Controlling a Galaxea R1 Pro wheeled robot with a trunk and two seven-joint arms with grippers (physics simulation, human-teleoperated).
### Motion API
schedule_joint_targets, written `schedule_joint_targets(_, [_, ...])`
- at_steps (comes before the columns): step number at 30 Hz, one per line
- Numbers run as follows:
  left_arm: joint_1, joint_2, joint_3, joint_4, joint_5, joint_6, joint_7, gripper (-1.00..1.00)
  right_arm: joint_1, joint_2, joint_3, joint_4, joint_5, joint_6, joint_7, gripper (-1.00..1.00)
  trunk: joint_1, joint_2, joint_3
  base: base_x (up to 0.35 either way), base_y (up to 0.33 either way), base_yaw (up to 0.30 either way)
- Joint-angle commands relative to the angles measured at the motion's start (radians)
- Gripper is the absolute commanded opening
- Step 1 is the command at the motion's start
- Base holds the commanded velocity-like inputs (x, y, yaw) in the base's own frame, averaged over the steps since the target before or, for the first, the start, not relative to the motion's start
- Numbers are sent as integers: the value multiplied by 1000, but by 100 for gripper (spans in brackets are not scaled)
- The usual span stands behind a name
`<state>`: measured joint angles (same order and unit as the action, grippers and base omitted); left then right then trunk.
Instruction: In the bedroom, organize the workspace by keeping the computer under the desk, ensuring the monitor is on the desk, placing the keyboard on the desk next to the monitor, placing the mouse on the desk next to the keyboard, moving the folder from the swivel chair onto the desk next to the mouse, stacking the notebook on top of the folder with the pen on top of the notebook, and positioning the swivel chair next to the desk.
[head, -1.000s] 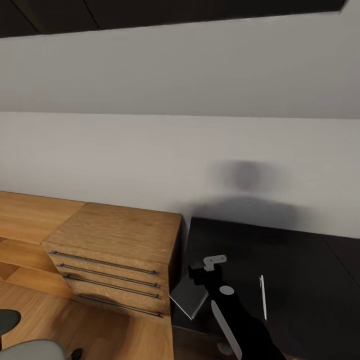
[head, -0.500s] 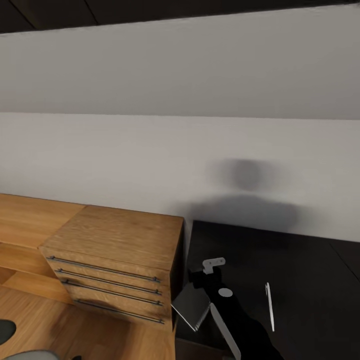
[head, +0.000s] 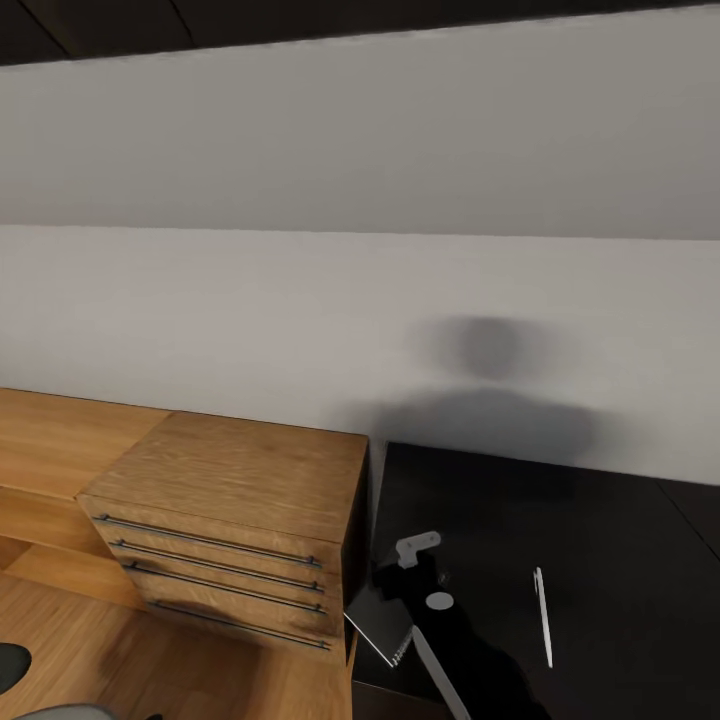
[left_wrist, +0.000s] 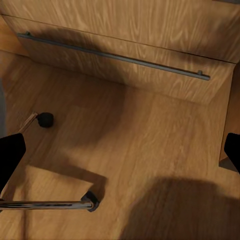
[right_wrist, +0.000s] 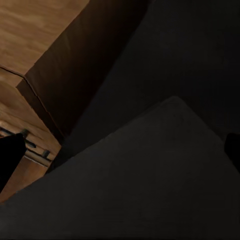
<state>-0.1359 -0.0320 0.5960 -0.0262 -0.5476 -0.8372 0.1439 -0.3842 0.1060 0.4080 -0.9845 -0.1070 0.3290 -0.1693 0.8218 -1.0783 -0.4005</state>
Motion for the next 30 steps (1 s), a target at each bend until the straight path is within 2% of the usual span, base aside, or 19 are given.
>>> schedule_joint_targets(1, [0,0,2,0,-11,-2,9,100,-1,-1,15,0,-6,4,-9,100,0,-1,-1,1,1,0])
schedule_joint_targets(4, [0,0,2,0,-11,-2,9,100,-1,0,49,2,4,4,-11,100,0,-1,-1,0,0,0])
schedule_joint_targets(9, [0,-2,4,0,-12,-3,9,100,-1,0,71,4,9,4,-10,100,0,-1,-1,0,0,0])
schedule_joint_targets(23, [0,-4,6,0,-12,-5,10,100,-1,1,75,6,12,4,-10,100,0,-1,-1,0,0,0])
schedule_joint_targets(30, [0,-3,8,0,-11,-5,11,100,-1,0,74,6,12,4,-13,100,27,-50,-23,0,0,0])
